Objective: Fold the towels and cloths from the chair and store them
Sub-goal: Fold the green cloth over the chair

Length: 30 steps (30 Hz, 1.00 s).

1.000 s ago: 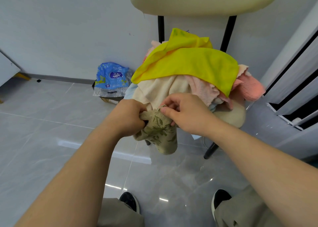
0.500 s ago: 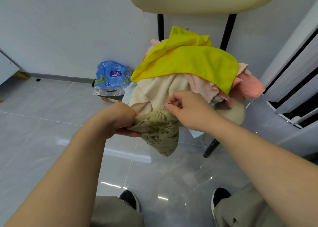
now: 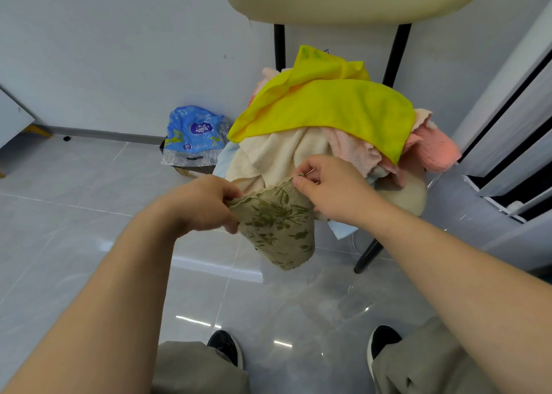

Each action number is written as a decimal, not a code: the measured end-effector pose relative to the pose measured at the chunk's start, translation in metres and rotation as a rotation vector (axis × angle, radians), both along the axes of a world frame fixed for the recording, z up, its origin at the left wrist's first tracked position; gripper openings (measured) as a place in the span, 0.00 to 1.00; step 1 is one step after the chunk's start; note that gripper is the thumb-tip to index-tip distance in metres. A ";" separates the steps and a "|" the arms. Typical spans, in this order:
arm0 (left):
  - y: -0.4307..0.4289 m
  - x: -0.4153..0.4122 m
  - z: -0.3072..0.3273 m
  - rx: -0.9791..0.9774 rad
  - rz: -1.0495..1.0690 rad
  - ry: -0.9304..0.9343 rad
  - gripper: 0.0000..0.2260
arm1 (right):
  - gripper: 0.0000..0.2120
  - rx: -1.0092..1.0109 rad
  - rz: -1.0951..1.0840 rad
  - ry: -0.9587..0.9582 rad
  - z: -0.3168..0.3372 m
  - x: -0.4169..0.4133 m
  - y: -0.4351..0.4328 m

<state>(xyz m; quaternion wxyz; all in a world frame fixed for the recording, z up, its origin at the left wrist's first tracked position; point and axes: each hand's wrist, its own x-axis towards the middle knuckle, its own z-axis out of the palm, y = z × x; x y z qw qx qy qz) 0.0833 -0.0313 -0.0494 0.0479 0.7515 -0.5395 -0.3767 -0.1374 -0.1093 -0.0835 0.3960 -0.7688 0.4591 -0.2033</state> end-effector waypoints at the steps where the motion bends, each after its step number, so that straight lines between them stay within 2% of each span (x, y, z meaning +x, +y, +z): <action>1: 0.000 0.000 0.000 -0.019 -0.022 -0.018 0.09 | 0.03 0.001 0.001 0.000 0.000 0.000 0.000; 5: -0.001 -0.002 -0.001 -0.208 0.005 -0.006 0.01 | 0.04 -0.060 0.001 -0.012 0.002 0.003 0.002; 8: -0.002 0.002 0.002 -0.337 0.050 0.012 0.07 | 0.06 -0.109 -0.022 -0.019 0.003 0.004 0.003; 12: 0.000 0.006 0.004 -0.458 0.068 0.058 0.09 | 0.07 -0.168 -0.073 -0.092 0.006 0.005 0.004; 19: 0.003 0.008 0.008 -0.493 0.121 0.046 0.03 | 0.02 -0.125 -0.093 -0.203 0.009 0.006 0.005; 23: 0.003 0.008 0.010 -0.464 0.175 0.100 0.06 | 0.03 -0.032 -0.082 -0.285 0.011 0.007 0.005; 30: 0.001 0.000 0.007 -0.387 0.031 -0.032 0.10 | 0.05 0.023 -0.032 -0.308 0.011 0.011 0.011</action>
